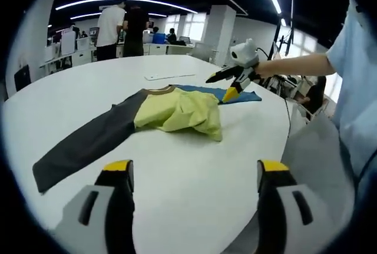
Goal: Fold the garment on the visible template until the final outline fits inside the template.
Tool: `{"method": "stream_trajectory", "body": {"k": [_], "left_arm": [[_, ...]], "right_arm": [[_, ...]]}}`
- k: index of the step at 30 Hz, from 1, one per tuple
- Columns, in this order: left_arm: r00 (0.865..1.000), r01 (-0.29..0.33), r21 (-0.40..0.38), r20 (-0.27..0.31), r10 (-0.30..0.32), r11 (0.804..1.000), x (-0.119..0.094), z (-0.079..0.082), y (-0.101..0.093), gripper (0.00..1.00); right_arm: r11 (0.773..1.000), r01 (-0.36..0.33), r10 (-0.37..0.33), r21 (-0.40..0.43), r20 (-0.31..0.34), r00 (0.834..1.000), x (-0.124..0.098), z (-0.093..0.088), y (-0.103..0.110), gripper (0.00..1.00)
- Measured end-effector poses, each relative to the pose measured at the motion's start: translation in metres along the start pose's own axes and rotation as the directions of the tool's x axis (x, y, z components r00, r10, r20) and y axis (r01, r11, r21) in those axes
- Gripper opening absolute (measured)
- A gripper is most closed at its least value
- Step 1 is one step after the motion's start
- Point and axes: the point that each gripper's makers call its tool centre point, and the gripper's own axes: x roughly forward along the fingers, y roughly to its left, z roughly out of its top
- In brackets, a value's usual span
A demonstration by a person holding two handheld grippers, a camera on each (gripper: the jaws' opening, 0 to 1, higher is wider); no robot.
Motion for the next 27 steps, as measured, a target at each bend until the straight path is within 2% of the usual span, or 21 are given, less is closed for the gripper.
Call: {"method": "stream_trajectory", "body": {"k": [10, 15, 19, 24, 27], "left_arm": [[1.000, 0.006, -0.003, 0.000, -0.006, 1.000, 0.002, -0.002, -0.002, 0.83], [1.000, 0.006, -0.006, 0.002, -0.006, 1.000, 0.002, -0.002, -0.002, 0.83], [1.000, 0.005, -0.011, 0.000, -0.005, 1.000, 0.002, -0.004, -0.001, 0.83], [1.000, 0.004, -0.018, 0.001, -0.004, 1.000, 0.002, -0.005, -0.001, 0.83], [1.000, 0.002, -0.020, -0.001, -0.002, 1.000, 0.001, -0.006, -0.001, 0.83]], "right_arm": [[0.999, -0.027, 0.028, 0.041, -0.026, 0.999, -0.003, -0.020, 0.007, 0.70], [0.998, -0.046, 0.047, 0.053, -0.029, 0.998, -0.004, -0.023, 0.008, 0.53], [0.997, -0.058, 0.059, 0.050, -0.034, 0.998, -0.001, -0.023, 0.008, 0.46], [0.995, -0.079, 0.081, 0.065, -0.036, 0.996, 0.005, -0.026, 0.009, 0.43], [0.992, -0.109, 0.112, 0.069, -0.042, 0.993, 0.009, -0.029, 0.013, 0.38]]}}
